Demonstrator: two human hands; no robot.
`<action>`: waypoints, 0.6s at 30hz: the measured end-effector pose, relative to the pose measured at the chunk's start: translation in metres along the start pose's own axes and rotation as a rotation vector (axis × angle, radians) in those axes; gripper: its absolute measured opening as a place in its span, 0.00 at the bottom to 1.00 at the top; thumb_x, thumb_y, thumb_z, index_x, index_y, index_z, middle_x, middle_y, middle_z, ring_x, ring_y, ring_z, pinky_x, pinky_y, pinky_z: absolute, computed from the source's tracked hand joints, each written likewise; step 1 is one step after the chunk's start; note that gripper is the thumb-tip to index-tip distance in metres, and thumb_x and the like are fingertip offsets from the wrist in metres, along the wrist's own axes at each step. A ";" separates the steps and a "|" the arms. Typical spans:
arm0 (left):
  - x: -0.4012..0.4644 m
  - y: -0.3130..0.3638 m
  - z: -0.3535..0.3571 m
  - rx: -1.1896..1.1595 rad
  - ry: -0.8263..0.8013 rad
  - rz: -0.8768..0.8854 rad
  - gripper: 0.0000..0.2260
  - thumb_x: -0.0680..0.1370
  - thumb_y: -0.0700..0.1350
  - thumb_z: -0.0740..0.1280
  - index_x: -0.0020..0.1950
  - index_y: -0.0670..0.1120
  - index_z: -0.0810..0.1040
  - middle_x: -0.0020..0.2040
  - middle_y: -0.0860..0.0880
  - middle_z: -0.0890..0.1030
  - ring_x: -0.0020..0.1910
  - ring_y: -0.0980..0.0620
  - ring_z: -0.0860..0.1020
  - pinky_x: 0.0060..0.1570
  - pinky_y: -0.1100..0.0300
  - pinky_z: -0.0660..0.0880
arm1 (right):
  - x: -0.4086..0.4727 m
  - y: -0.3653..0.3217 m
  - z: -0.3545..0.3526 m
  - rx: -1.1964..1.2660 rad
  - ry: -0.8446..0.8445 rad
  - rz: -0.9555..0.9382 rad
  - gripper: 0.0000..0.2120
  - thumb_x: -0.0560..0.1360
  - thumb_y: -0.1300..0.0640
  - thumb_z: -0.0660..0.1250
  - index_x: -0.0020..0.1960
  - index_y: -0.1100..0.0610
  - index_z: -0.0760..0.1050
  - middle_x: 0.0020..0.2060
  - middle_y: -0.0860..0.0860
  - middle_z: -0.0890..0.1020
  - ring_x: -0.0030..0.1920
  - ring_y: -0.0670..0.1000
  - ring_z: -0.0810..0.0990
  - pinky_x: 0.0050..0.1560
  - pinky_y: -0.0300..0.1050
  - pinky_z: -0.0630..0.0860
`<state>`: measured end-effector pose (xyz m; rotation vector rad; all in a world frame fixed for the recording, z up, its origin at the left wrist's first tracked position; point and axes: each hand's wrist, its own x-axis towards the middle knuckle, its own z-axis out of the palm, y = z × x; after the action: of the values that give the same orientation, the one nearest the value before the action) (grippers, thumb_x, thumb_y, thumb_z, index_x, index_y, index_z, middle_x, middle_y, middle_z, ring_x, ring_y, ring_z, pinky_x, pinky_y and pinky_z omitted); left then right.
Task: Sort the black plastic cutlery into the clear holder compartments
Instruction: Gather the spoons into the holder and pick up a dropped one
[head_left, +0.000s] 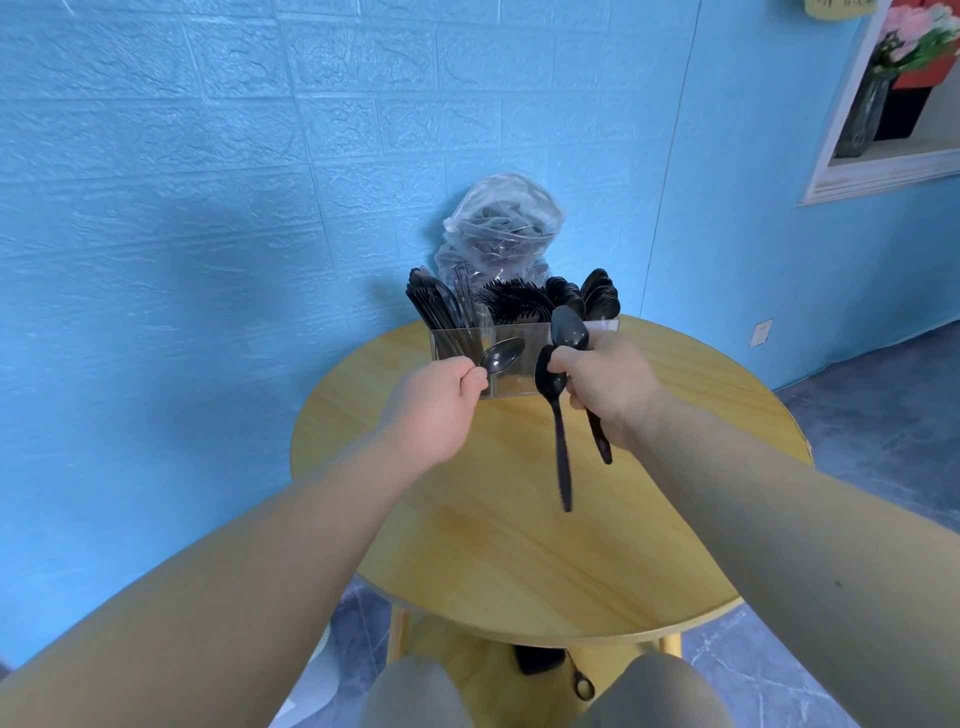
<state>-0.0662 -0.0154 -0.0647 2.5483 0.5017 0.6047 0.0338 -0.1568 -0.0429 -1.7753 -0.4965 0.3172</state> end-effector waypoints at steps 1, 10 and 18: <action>0.000 0.001 0.000 -0.013 -0.011 -0.001 0.15 0.82 0.46 0.54 0.48 0.41 0.78 0.38 0.47 0.78 0.41 0.44 0.77 0.44 0.53 0.74 | 0.000 0.000 0.001 0.023 0.005 0.001 0.05 0.70 0.66 0.61 0.41 0.57 0.67 0.29 0.53 0.64 0.32 0.52 0.60 0.31 0.45 0.59; -0.001 0.006 0.007 -0.090 -0.095 0.035 0.13 0.83 0.44 0.52 0.46 0.42 0.74 0.36 0.51 0.80 0.38 0.49 0.78 0.43 0.55 0.74 | 0.001 -0.001 0.009 0.059 0.095 -0.034 0.10 0.70 0.64 0.70 0.34 0.55 0.71 0.24 0.46 0.68 0.24 0.47 0.62 0.27 0.40 0.62; -0.004 0.005 0.007 0.004 -0.090 0.125 0.15 0.82 0.50 0.57 0.39 0.45 0.70 0.30 0.51 0.70 0.33 0.49 0.69 0.35 0.53 0.65 | -0.004 -0.002 0.011 -0.030 0.110 -0.027 0.13 0.72 0.46 0.68 0.44 0.56 0.72 0.33 0.48 0.74 0.34 0.49 0.71 0.36 0.43 0.68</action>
<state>-0.0647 -0.0235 -0.0683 2.6112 0.3142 0.5298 0.0252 -0.1490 -0.0436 -1.8034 -0.4485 0.1931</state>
